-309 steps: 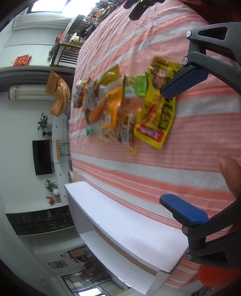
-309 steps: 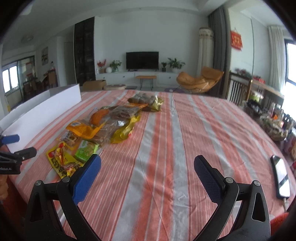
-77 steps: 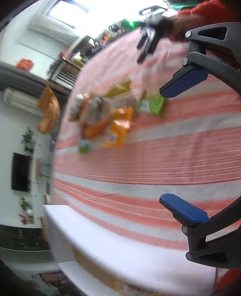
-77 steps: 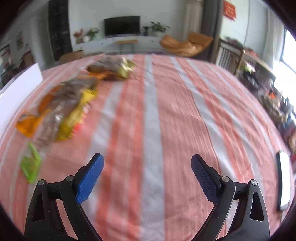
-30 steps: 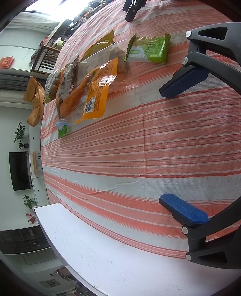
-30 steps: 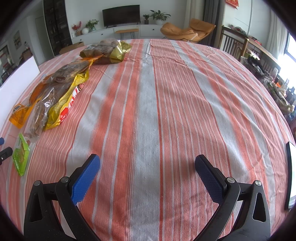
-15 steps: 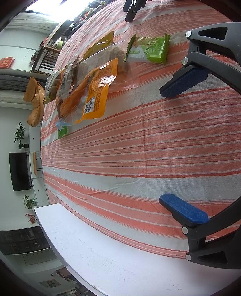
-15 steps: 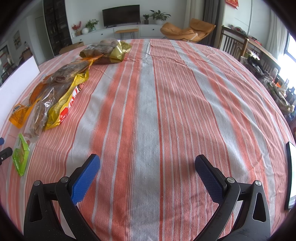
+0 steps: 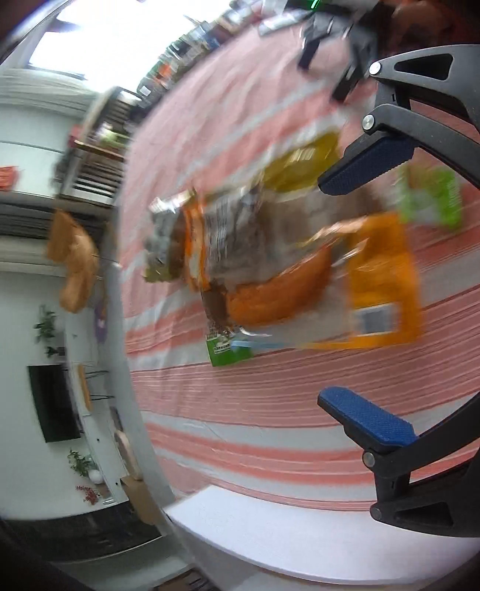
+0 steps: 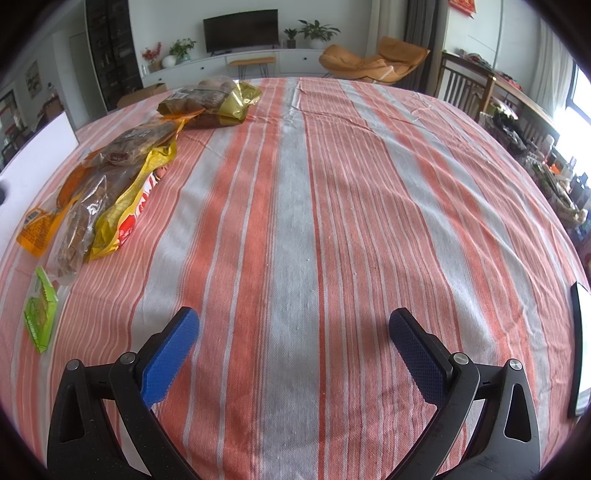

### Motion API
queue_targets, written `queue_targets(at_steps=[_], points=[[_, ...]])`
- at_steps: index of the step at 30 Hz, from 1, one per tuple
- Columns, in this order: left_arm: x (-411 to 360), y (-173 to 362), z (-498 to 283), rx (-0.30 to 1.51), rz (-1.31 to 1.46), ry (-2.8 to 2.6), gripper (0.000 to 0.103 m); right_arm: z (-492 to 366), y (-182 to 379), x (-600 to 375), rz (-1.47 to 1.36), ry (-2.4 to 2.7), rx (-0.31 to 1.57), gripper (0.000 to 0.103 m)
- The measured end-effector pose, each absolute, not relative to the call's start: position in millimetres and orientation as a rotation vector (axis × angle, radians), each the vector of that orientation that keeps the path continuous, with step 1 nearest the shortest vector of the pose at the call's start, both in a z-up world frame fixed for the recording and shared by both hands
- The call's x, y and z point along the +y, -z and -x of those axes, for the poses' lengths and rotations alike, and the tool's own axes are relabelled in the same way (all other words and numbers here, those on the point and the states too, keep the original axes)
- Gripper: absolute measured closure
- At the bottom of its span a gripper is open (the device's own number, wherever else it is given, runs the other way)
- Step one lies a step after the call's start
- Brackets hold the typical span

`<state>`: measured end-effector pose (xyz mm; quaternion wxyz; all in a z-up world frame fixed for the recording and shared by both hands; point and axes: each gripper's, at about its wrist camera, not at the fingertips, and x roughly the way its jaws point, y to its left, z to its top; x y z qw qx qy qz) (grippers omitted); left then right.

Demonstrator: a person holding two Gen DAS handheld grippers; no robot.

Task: Organize snacks
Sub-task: 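Grasp the orange sausage bag with the left gripper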

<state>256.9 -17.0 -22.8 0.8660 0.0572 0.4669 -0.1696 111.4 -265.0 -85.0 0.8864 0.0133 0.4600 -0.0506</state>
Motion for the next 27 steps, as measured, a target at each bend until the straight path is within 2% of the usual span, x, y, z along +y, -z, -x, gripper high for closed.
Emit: queue_targets(at_steps=[4, 5, 6, 7, 10, 12, 14, 16, 18, 19, 22, 25, 27], points=[[-30, 54, -302, 1.095, -0.079, 0.326, 0.002, -111, 85, -265, -0.027, 0.105, 0.957, 0.000], [-30, 61, -309, 1.113, -0.045, 0.334, 0.007, -111, 85, -265, -0.027, 0.105, 0.957, 0.000], [-30, 65, -312, 1.123, -0.022, 0.345, 0.025, -111, 85, -265, -0.028, 0.105, 0.957, 0.000], [-28, 69, -313, 1.137, 0.002, 0.350, 0.034, -111, 85, -265, -0.028, 0.105, 0.956, 0.000], [-7, 73, -303, 1.139, 0.106, 0.343, 0.044, -111, 85, -265, -0.028, 0.105, 0.957, 0.000], [14, 72, -283, 1.124, 0.129, 0.303, 0.046, -111, 85, -265, -0.027, 0.105, 0.957, 0.000], [37, 71, -262, 1.116, 0.117, 0.256, 0.046, -111, 85, -265, -0.027, 0.105, 0.957, 0.000], [62, 74, -238, 1.120, 0.118, 0.242, 0.036, -111, 85, -265, -0.027, 0.105, 0.957, 0.000], [80, 79, -223, 1.119, 0.113, 0.234, 0.033, -112, 85, -265, -0.027, 0.106, 0.957, 0.000], [85, 81, -218, 1.120, 0.106, 0.226, 0.025, -112, 85, -265, -0.027, 0.107, 0.957, 0.000], [94, 88, -209, 1.087, 0.092, 0.207, 0.010, -112, 85, -265, -0.027, 0.108, 0.957, 0.000], [94, 92, -203, 1.028, 0.092, 0.190, 0.002, -112, 85, -264, -0.027, 0.108, 0.957, 0.000], [86, 98, -201, 0.999, 0.037, 0.164, 0.000, -112, 85, -264, -0.027, 0.108, 0.957, 0.000]])
